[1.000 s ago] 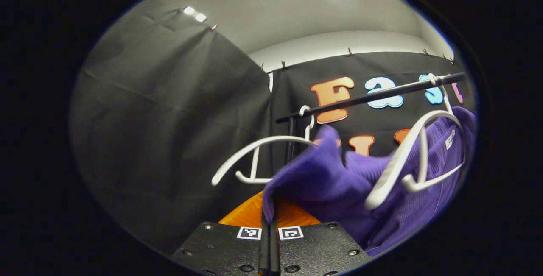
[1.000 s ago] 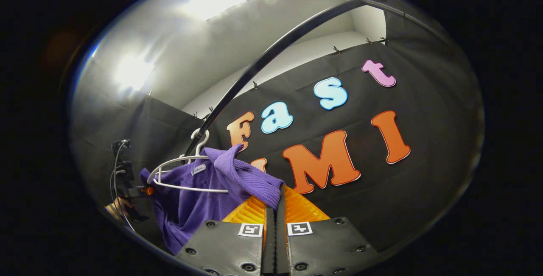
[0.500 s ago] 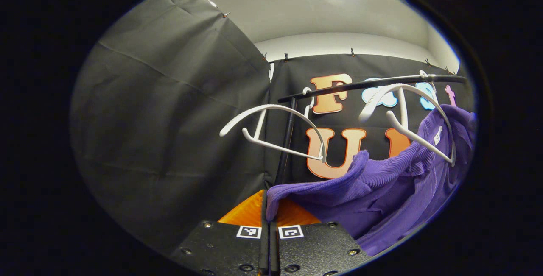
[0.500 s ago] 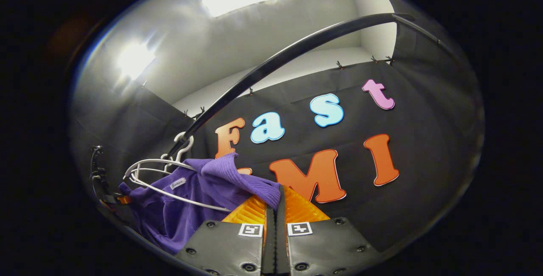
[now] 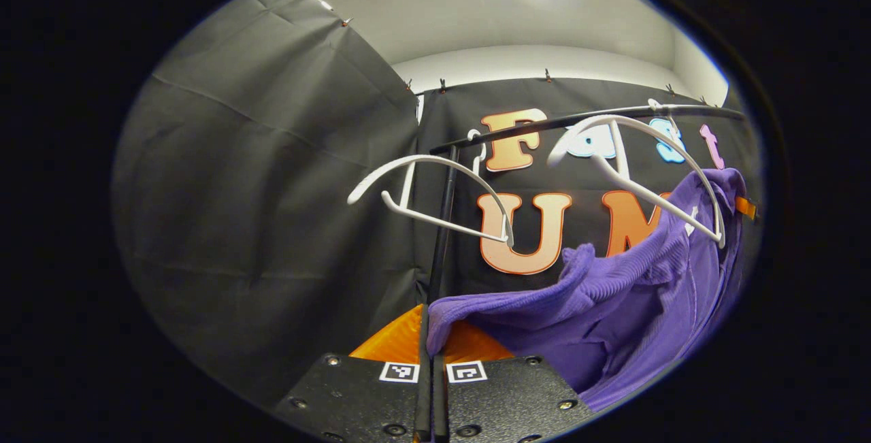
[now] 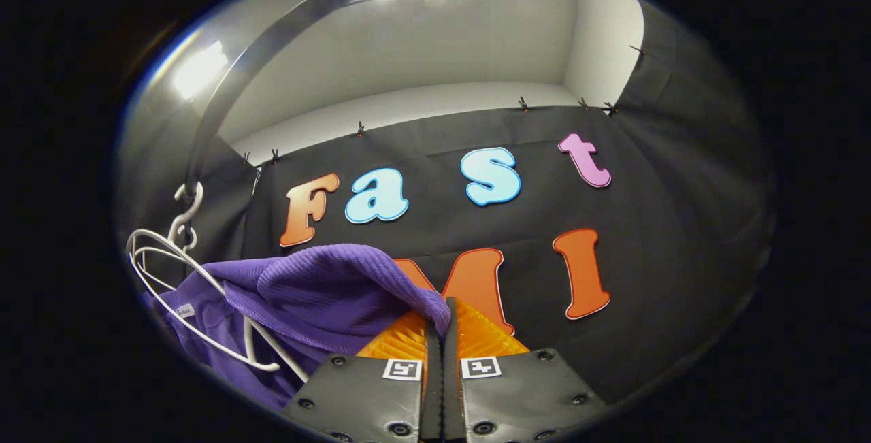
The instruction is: Grasp the clothes on the hanger with both hands and then place them into the laundry hamper below.
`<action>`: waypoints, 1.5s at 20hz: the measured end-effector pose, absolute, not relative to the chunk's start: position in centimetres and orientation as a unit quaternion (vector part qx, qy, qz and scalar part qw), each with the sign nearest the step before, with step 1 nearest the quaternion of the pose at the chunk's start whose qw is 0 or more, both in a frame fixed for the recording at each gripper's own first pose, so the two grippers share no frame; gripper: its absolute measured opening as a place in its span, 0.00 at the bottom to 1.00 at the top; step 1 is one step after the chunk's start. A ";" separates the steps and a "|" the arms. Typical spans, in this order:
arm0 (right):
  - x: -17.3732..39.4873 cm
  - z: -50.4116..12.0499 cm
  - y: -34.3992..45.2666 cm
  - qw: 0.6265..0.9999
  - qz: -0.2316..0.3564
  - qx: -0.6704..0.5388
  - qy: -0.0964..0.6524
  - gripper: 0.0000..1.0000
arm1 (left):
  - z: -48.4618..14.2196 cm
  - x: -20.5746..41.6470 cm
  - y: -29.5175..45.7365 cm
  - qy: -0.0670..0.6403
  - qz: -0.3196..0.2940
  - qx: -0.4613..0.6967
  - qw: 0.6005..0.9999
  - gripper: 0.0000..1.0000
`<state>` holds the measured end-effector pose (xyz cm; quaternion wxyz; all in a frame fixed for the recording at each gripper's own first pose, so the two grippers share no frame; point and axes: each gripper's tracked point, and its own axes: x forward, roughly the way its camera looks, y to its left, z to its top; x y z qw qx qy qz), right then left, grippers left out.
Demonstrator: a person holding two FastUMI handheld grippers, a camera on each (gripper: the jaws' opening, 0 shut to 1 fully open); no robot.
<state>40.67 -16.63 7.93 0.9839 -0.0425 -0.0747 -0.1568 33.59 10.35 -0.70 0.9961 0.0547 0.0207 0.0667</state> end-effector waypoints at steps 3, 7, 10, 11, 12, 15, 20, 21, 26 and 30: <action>40.3 5.3 -17.9 0.983 -0.173 -0.052 -0.043 0.07 | -1.5 33.4 9.6 0.023 0.063 0.050 0.997 0.01; 38.1 1.4 -17.9 0.987 -0.161 -0.024 -0.009 0.08 | -2.1 32.3 9.1 0.026 0.056 0.047 0.997 0.01; 34.7 0.3 -17.3 0.987 -0.150 -0.052 -0.009 0.07 | -2.3 30.7 9.3 0.027 0.052 0.063 0.996 0.01; 33.6 0.4 -16.7 0.988 -0.142 -0.057 -0.008 0.07 | -2.1 30.2 9.1 0.024 0.049 0.065 0.996 0.01; 32.7 0.6 -15.8 0.989 -0.133 -0.061 -0.007 0.08 | -1.8 29.7 8.7 0.023 0.041 0.065 0.997 0.01; 30.0 0.8 -12.8 0.993 -0.097 -0.066 -0.004 0.08 | -2.5 28.9 5.9 0.030 0.017 0.064 0.997 0.01; 26.9 -1.1 -8.4 0.997 -0.053 -0.061 0.011 0.08 | -5.9 27.2 -1.8 0.049 -0.056 0.050 0.996 0.02; 26.2 -2.2 -7.8 0.997 -0.049 -0.064 0.016 0.08 | -6.8 26.5 -3.3 0.050 -0.072 0.046 0.995 0.01; 22.1 -11.5 -4.8 0.996 -0.028 -0.033 0.083 0.08 | -14.1 23.0 -10.2 0.100 -0.141 0.021 0.985 0.02; 18.3 -22.4 -4.3 0.983 -0.037 -0.009 0.181 0.08 | -23.9 20.2 -13.3 0.187 -0.164 -0.018 0.968 0.02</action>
